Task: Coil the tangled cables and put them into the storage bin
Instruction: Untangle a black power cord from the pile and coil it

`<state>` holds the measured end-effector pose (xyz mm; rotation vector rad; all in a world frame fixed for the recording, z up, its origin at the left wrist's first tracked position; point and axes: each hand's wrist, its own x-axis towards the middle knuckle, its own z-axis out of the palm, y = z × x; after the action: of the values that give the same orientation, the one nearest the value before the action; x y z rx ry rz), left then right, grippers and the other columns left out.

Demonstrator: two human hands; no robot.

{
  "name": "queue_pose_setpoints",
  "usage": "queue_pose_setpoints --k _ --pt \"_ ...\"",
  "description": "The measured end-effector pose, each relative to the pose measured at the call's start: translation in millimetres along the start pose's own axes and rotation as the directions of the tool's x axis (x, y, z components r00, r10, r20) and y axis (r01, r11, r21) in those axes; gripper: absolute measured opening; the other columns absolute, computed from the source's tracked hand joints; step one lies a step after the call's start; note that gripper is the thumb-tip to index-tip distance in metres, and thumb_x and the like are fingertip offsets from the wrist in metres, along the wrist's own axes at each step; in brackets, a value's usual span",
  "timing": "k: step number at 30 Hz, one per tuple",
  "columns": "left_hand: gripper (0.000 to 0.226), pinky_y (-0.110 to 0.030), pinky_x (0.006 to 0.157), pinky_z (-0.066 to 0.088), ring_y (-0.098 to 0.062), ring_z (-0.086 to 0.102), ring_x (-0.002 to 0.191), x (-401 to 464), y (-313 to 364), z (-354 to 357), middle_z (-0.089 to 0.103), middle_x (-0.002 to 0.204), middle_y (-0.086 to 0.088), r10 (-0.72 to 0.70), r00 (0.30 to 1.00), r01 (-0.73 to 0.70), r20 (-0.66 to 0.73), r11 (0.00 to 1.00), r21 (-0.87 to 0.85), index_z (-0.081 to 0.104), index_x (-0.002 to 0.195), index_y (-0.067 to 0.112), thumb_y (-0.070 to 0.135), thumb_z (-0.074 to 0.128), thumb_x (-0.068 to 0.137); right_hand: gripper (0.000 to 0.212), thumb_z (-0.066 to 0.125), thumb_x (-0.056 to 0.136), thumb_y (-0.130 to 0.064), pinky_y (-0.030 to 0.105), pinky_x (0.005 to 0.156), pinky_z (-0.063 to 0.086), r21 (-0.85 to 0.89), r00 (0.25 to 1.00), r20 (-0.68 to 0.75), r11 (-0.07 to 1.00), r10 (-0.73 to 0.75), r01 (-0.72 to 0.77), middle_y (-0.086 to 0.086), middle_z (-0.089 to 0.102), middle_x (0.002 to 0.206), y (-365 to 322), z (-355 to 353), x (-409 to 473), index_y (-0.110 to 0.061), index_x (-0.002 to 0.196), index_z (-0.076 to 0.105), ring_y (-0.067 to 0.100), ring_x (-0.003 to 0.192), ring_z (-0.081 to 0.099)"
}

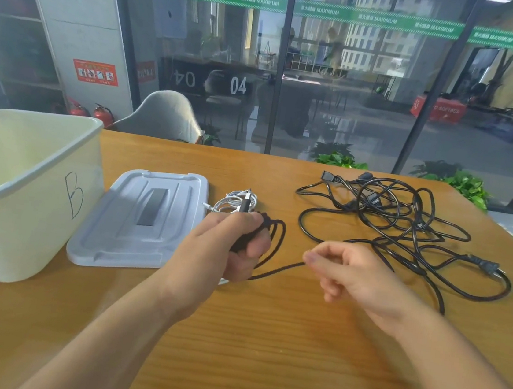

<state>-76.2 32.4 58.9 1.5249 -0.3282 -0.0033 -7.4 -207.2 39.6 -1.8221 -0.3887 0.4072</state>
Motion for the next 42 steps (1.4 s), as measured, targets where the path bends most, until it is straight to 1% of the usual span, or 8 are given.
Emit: queue_pose_setpoints --k 3,6,12,19,22,31,38,42 --pt "0.044 -0.028 0.052 0.022 -0.017 0.017 0.050 0 -3 -2 0.023 0.054 0.007 0.009 0.999 -0.009 0.038 1.000 0.002 0.048 0.066 0.017 0.049 0.035 0.093 0.016 0.080 0.083 -0.025 0.024 0.061 0.058 0.602 0.999 0.047 0.798 -0.007 -0.023 0.001 0.064 0.078 -4 11 0 -0.014 0.095 0.079 0.013 0.067 0.062" --pt "0.048 -0.032 0.054 0.022 -0.018 0.019 0.050 1 -7 -1 0.029 0.051 0.010 -0.005 0.998 0.003 0.059 0.999 0.036 0.050 0.067 0.017 0.052 0.027 0.091 0.014 0.073 0.087 -0.025 0.024 0.069 0.058 0.730 0.996 -0.069 0.678 -0.051 0.085 -0.002 0.062 0.079 -6 37 2 -0.017 0.094 0.082 0.010 0.072 0.060" --pt "0.044 -0.026 0.056 0.031 -0.015 0.028 0.052 2 -14 6 0.038 0.050 0.011 -0.043 0.992 0.018 0.116 0.979 0.205 0.048 0.067 0.018 0.041 0.023 0.095 0.027 0.049 0.102 -0.036 0.032 0.092 0.057 0.278 0.877 -0.371 0.865 -0.305 0.418 -0.006 0.075 0.098 -8 76 1 -0.015 0.098 0.064 0.013 0.099 0.071" --pt "0.049 -0.018 0.051 0.034 -0.017 0.029 0.049 3 -15 16 0.037 0.048 0.007 -0.097 0.988 0.077 0.119 0.983 0.169 0.051 0.061 0.020 0.046 0.027 0.095 0.032 0.038 0.108 -0.040 0.035 0.088 0.052 0.091 0.831 -0.428 0.897 -0.356 0.432 -0.018 0.065 0.081 -2 81 1 -0.017 0.094 0.055 0.009 0.086 0.063" --pt "0.055 -0.017 0.050 0.034 -0.017 0.031 0.046 4 -15 26 0.035 0.044 0.000 -0.112 0.992 0.104 0.049 0.982 0.157 0.053 0.057 0.020 0.044 0.026 0.099 0.035 0.034 0.111 -0.041 0.024 0.077 0.048 -0.005 0.805 -0.478 0.918 -0.351 0.397 -0.017 0.063 0.079 0 84 3 -0.019 0.092 0.054 0.007 0.079 0.061" --pt "0.052 -0.026 0.043 0.030 -0.015 0.022 0.042 11 -17 37 0.030 0.050 0.004 -0.095 0.946 0.069 -0.310 0.993 -0.096 0.058 0.059 0.025 0.031 0.045 0.109 0.032 0.031 0.109 -0.045 0.043 0.053 0.049 -0.183 0.724 -0.519 0.887 -0.454 0.424 0.002 0.063 0.071 -8 90 -5 -0.024 0.093 0.048 0.017 0.058 0.059" --pt "0.025 -0.023 0.040 0.027 -0.014 0.021 0.042 9 -18 35 0.027 0.056 0.002 -0.067 0.944 0.035 -0.324 0.994 -0.107 0.054 0.085 0.015 0.020 0.046 0.108 0.026 0.032 0.112 -0.043 0.048 0.053 0.049 -0.133 0.731 -0.472 0.859 -0.494 0.494 -0.003 0.057 0.063 -5 89 -4 -0.036 0.105 0.055 0.022 0.055 0.058" --pt "0.039 -0.028 0.043 0.020 -0.014 0.022 0.047 9 -19 32 0.029 0.062 -0.002 0.004 0.942 -0.033 -0.336 0.996 -0.079 0.043 0.098 0.002 0.038 0.047 0.109 0.026 0.038 0.111 -0.041 0.046 0.052 0.049 -0.106 0.735 -0.433 0.840 -0.521 0.533 0.002 0.059 0.062 -5 86 -2 -0.035 0.115 0.063 0.024 0.054 0.057"
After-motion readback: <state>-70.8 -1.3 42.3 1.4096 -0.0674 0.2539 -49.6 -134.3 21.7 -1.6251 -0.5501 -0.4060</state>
